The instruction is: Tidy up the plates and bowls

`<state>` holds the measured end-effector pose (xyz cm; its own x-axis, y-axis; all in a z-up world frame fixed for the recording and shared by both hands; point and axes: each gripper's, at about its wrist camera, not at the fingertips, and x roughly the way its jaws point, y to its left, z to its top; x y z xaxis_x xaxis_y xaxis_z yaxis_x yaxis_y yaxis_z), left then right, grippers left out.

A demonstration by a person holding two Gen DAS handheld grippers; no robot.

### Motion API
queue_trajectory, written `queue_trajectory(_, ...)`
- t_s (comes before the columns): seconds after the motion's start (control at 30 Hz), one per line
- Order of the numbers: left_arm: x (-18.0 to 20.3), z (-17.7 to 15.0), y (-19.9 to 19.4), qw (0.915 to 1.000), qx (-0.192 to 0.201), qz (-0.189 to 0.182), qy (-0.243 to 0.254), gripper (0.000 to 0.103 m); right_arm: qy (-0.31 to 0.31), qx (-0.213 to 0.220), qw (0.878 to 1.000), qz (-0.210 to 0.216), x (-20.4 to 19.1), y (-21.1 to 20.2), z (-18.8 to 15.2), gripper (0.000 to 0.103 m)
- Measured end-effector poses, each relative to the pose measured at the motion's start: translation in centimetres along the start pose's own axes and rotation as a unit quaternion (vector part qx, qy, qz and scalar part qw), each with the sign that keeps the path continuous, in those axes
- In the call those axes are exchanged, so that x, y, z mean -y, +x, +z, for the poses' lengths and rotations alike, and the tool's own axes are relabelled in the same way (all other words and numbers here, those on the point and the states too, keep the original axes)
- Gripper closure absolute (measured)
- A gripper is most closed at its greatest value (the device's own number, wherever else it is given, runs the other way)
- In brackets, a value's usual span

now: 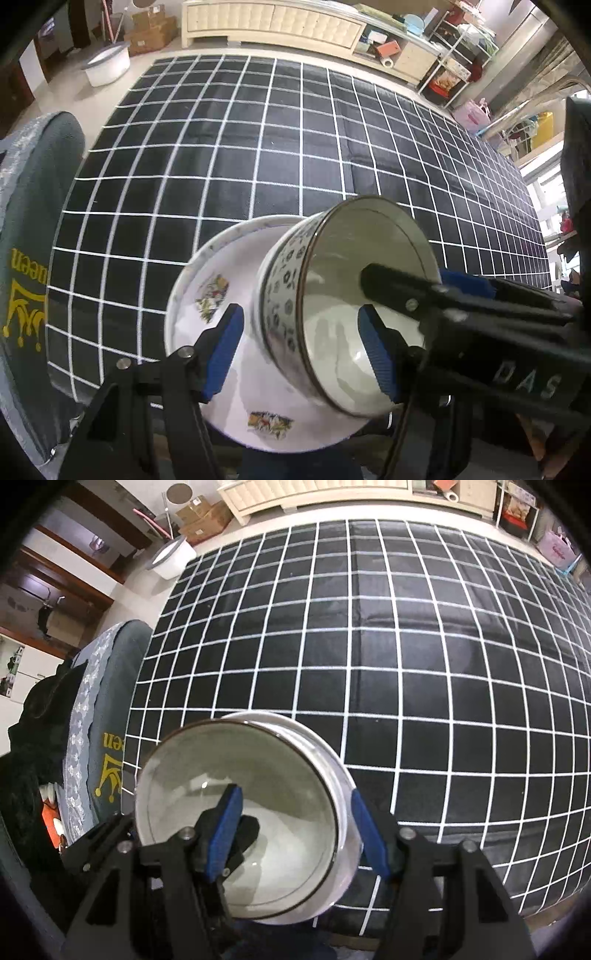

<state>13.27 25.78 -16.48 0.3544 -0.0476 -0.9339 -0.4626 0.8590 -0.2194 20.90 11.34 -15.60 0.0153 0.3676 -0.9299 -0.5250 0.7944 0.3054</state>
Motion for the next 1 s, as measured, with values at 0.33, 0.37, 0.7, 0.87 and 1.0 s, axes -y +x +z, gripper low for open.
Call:
queue_trajectory(0.33, 2.1, -2.5, -7.7, 0.9969, 0.073, 0.022, 0.019, 0.040, -0.016, 0.065, 0.998, 0.011, -0.8, -7.0, -2.8, 0.038)
queue_trajectory(0.37, 2.3, -2.8, -8.4, 0.9961, 0.083, 0.023, 0.022, 0.040, -0.018, 0.071, 0.997, 0.011, -0.8, -7.5, -3.3, 0.038)
queue_trajectory(0.7, 6.1, -8.8, -14.7, 0.9828, 0.167, 0.038, 0.067, 0.040, -0.049, 0.151, 0.987, -0.022, -0.1, -14.5, -10.2, 0.038)
queue_trajectory(0.87, 7.7, -12.0, -16.1, 0.9742, 0.197, 0.057, 0.094, 0.041, -0.072, 0.192, 0.977, -0.065, -0.1, -16.2, -13.9, 0.038)
queue_trajectory(1.0, 8.0, -14.3, -18.1, 0.9631, 0.241, 0.078, 0.090, 0.041, -0.081, 0.226, 0.965, -0.109, -0.2, -17.0, -16.3, 0.038)
